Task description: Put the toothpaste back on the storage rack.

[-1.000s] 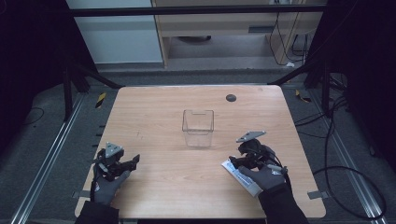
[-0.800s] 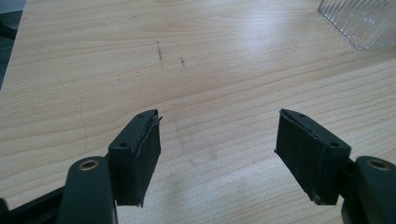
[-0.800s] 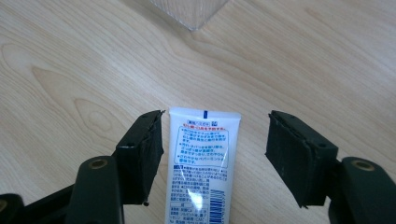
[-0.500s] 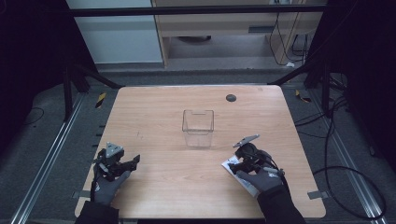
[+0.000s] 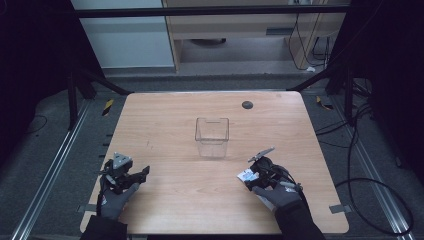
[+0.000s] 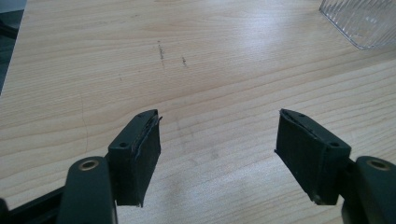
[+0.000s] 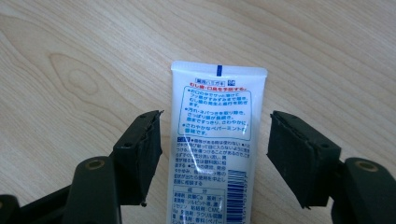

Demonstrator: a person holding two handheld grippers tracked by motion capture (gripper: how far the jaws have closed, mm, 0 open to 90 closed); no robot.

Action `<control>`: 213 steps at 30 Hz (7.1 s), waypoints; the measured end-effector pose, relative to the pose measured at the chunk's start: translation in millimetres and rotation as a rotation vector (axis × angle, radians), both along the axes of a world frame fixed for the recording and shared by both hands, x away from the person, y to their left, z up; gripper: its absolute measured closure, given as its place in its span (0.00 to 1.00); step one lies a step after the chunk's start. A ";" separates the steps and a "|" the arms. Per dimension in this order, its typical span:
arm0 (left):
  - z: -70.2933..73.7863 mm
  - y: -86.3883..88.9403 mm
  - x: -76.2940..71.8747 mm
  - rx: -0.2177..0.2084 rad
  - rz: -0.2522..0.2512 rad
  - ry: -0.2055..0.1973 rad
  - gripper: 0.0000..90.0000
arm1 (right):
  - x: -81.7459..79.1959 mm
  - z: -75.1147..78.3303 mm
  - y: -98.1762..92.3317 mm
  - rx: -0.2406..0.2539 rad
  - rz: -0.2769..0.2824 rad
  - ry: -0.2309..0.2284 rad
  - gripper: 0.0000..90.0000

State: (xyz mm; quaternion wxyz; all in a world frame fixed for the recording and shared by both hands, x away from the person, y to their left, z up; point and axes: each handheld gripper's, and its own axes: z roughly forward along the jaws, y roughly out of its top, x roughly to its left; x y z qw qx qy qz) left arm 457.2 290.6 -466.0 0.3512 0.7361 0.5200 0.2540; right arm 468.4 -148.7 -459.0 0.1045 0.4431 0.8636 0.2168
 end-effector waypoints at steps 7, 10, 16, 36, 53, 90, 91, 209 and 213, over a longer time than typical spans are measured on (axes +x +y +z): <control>0.0 0.3 0.0 0.003 -0.001 0.001 0.33 | 0.9 -4.7 -2.6 -0.004 -0.008 0.017 0.39; -0.1 0.1 0.0 0.004 -0.002 0.003 0.33 | 1.3 -8.1 -2.7 -0.007 -0.010 0.035 0.39; -0.1 0.1 0.0 0.003 -0.003 0.003 0.33 | 3.2 -14.1 -1.9 -0.018 -0.014 0.049 0.39; -0.2 0.2 0.3 0.003 -0.004 0.004 0.33 | 3.1 -10.3 0.4 -0.037 -0.030 0.077 0.61; 0.4 0.2 0.1 0.002 -0.002 0.000 0.33 | -7.3 28.6 -20.6 0.131 -0.031 -0.024 0.81; 1.0 0.9 -0.8 0.003 0.006 -0.009 0.33 | 17.8 98.9 -5.9 0.542 -0.228 -0.571 0.82; 1.0 1.0 -0.8 0.003 0.006 -0.009 0.33 | 18.7 99.4 -4.9 0.546 -0.236 -0.579 0.82; -0.3 1.7 -0.6 -0.003 0.005 -0.004 0.33 | 86.2 19.7 89.7 0.435 -0.261 -0.518 0.65; -0.5 1.5 -0.5 -0.002 0.005 -0.003 0.33 | 83.6 21.2 89.8 0.422 -0.253 -0.529 0.62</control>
